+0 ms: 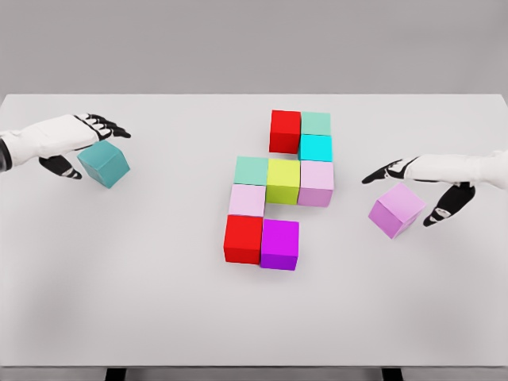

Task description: Assemble the squares on the desktop into the number 2

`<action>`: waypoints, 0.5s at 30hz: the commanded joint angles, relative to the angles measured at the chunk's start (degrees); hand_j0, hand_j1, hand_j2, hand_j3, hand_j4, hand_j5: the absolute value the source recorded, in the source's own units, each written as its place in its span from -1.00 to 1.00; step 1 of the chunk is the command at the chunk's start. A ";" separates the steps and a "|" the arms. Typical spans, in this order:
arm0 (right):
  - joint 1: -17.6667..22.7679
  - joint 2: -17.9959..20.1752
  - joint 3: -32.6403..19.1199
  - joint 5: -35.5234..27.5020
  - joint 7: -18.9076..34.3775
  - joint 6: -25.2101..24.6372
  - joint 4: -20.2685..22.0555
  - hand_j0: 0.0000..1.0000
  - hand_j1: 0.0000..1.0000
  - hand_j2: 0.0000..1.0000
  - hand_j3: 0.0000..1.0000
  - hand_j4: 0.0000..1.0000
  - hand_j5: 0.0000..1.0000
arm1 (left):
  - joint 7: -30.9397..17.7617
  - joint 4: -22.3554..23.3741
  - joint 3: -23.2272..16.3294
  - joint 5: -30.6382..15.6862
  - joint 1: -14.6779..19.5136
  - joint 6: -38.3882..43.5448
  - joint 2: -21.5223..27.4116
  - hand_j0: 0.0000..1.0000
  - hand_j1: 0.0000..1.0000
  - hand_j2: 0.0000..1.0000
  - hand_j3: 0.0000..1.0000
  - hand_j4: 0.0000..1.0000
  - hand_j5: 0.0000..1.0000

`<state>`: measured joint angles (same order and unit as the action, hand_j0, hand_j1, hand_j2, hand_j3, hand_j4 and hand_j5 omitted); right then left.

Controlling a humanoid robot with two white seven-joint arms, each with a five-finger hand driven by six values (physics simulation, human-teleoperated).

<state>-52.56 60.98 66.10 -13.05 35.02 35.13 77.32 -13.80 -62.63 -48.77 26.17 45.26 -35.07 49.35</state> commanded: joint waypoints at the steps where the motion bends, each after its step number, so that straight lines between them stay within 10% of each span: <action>1: 0.17 -0.78 -0.09 -0.23 -0.02 -0.13 -2.09 1.00 1.00 1.00 1.00 1.00 1.00 | 0.09 0.76 0.08 0.37 0.00 0.07 -0.39 1.00 1.00 1.00 1.00 1.00 1.00; 15: 0.79 -2.62 -0.36 1.80 -0.02 -0.13 -4.11 1.00 1.00 1.00 1.00 1.00 1.00 | 0.26 1.81 -0.80 0.55 0.09 0.07 -1.54 1.00 1.00 1.00 1.00 1.00 1.00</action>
<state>-51.77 58.34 65.78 -11.00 35.02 35.13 73.06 -13.66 -60.88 -49.20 27.02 45.35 -35.07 47.74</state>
